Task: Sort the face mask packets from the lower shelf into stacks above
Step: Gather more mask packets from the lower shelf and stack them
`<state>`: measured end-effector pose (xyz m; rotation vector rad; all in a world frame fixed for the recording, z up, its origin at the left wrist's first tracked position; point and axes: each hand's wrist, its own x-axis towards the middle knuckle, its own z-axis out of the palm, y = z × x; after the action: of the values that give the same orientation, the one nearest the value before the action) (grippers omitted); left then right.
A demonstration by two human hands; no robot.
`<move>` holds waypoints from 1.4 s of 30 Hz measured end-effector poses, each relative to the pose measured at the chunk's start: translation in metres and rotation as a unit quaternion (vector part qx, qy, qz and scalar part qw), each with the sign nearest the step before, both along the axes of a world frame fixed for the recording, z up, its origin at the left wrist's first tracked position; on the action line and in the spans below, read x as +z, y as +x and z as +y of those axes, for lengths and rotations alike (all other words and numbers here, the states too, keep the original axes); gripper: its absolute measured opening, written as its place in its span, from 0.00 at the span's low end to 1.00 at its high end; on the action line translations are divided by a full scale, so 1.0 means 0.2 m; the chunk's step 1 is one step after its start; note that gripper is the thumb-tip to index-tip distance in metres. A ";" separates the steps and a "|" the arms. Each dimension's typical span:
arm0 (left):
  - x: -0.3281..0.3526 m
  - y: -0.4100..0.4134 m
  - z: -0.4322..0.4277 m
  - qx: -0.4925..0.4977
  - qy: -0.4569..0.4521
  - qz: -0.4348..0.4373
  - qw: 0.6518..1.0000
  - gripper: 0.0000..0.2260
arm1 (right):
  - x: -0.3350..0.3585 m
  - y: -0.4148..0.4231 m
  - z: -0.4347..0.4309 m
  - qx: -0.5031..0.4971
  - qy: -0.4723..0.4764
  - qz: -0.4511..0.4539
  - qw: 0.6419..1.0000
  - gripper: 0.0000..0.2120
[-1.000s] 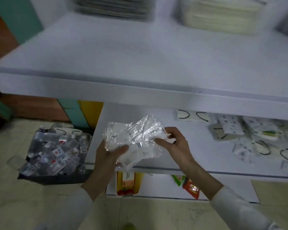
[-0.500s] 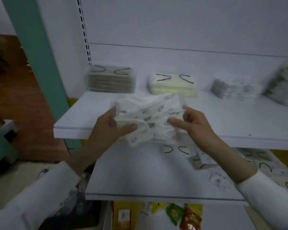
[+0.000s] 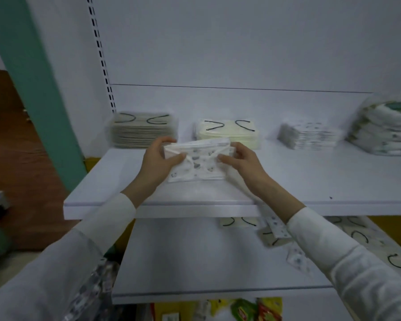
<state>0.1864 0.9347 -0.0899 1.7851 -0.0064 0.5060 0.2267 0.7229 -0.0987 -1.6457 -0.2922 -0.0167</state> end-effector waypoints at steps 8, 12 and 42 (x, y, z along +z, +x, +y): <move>-0.08 0.04 0.02 -0.036 -0.009 0.060 0.998 0.27 | -0.08 0.03 0.01 -0.021 0.006 0.055 0.998 0.22; -0.07 0.07 0.03 -0.001 -0.025 0.035 0.999 0.22 | -0.07 0.02 0.04 -0.030 -0.021 0.013 0.999 0.17; 0.13 0.18 -1.68 -0.167 0.296 0.005 0.940 0.03 | 0.22 -0.31 -1.78 -0.275 -0.296 -0.081 0.911 0.02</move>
<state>0.2217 0.5995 -0.0640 2.3124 -0.4942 0.2559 0.1652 0.3666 -0.0551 -2.2937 0.0673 -0.5397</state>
